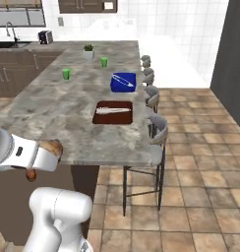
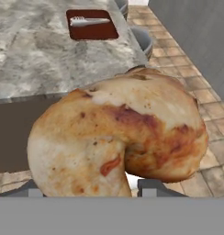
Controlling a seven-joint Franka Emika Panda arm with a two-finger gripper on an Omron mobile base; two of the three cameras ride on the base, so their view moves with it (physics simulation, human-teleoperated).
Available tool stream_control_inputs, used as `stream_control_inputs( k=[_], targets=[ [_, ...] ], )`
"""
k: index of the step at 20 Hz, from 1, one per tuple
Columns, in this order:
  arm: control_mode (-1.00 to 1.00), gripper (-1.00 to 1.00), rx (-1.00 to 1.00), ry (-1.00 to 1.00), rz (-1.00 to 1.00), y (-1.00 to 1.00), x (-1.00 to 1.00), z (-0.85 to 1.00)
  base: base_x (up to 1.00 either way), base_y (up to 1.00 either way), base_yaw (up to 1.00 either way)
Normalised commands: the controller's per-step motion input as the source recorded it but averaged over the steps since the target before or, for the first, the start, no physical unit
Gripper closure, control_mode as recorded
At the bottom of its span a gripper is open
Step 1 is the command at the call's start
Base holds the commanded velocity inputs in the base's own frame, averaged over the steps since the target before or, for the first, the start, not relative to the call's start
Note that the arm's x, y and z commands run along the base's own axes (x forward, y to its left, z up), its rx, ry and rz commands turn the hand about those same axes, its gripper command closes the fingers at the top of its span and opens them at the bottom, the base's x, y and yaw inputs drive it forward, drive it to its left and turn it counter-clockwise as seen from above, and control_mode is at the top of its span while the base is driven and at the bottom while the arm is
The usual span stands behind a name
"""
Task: Gather the onion and mushroom from the fridge and place them on a tray on the dining counter. Then gather the chicken drumstick and fish from the fridge and place them on the other tray.
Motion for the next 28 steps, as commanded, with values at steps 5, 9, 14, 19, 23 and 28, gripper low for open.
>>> stream_control_inputs(
  k=[5,9,14,19,23,28],
  targets=[
    [1.0,1.0,0.0,0.0,0.0,0.0,0.0,0.0,0.36,-0.99,0.18],
    [1.0,1.0,0.0,0.0,0.0,0.0,0.0,0.0,0.38,-0.93,0.22],
    [1.0,1.0,0.0,0.0,0.0,0.0,0.0,0.0,0.46,-0.8,0.27],
    [1.0,1.0,0.0,0.0,0.0,0.0,0.0,0.0,0.6,-0.61,0.33],
    [1.0,1.0,0.0,0.0,0.0,0.0,0.0,0.0,0.62,-0.55,0.35],
    [1.0,1.0,0.0,0.0,0.0,0.0,0.0,0.0,0.61,-0.58,0.33]
  ],
)
